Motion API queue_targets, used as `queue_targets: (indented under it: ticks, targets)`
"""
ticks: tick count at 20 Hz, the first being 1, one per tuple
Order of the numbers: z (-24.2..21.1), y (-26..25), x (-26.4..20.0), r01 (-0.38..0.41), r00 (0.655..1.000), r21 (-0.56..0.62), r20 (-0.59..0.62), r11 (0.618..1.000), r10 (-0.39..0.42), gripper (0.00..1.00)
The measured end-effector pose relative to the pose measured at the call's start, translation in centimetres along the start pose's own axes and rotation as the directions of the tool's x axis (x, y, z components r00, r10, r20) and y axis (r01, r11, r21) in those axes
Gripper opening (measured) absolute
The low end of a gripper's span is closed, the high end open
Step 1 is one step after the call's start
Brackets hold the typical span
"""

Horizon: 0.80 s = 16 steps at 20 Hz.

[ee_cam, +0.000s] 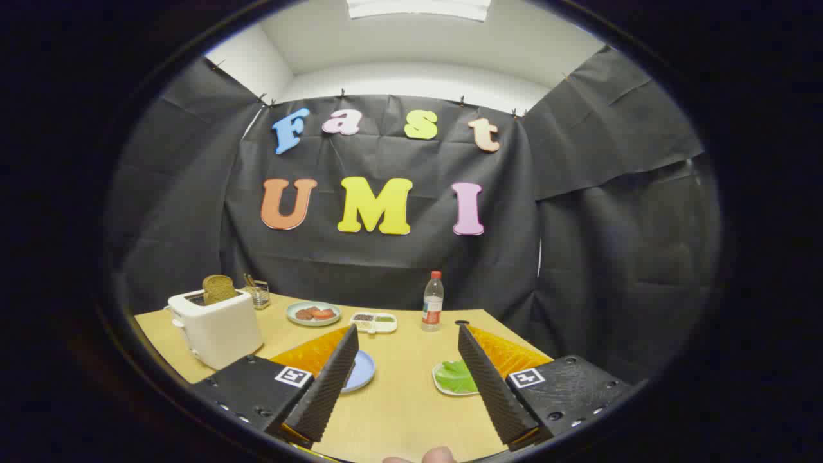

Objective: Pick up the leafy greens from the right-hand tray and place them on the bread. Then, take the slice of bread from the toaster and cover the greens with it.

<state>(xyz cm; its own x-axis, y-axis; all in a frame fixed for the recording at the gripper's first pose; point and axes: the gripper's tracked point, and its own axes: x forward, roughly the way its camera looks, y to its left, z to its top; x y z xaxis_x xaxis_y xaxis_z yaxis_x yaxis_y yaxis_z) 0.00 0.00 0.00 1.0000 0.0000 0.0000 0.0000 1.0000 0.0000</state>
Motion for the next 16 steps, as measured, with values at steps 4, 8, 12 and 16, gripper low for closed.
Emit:
queue_targets:
  ticks: [4,8,12,16]
  targets:
    - [-0.1,-0.6,-0.5,0.018,1.000,-0.009,-0.007,1.000,-0.018,0.95]
    - [0.4,-1.0,-0.8,0.032,0.999,-0.011,0.005,0.999,-0.032,0.95]
    - [-0.3,-0.7,-0.7,0.028,1.000,-0.020,-0.012,0.999,-0.028,0.95]
    - [-0.8,-0.4,-0.4,0.022,0.999,-0.022,-0.026,1.000,-0.022,0.95]
